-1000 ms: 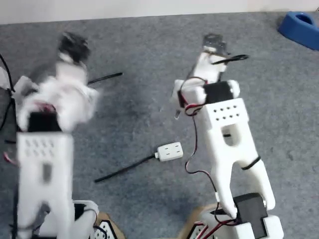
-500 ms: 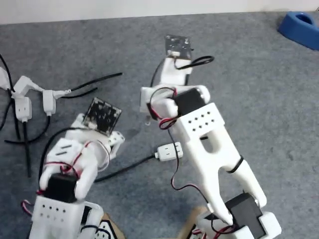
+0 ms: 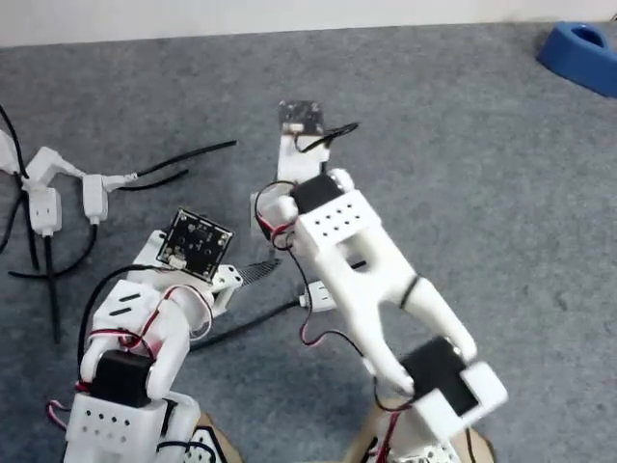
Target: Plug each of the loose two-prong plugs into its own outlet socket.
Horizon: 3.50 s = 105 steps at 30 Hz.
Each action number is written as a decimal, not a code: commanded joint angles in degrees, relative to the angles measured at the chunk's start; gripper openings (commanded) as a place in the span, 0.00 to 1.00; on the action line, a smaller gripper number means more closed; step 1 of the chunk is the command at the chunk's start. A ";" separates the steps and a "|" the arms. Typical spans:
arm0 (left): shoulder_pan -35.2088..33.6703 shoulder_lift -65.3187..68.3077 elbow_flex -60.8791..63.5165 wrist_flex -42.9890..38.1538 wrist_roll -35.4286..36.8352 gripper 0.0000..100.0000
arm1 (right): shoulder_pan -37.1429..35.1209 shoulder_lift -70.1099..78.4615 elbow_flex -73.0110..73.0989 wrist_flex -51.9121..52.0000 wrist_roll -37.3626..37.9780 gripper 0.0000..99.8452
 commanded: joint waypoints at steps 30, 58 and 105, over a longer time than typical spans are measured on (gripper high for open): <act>-5.67 -0.22 5.85 -8.18 -2.29 0.39 | 2.24 -16.92 -0.75 19.82 13.80 0.01; -5.67 -0.22 6.29 -8.18 -2.29 0.39 | -1.10 -16.40 -8.84 20.88 9.58 0.01; -26.24 -0.22 15.69 -18.37 -3.96 0.39 | 13.14 -40.84 44.79 -9.80 18.90 0.01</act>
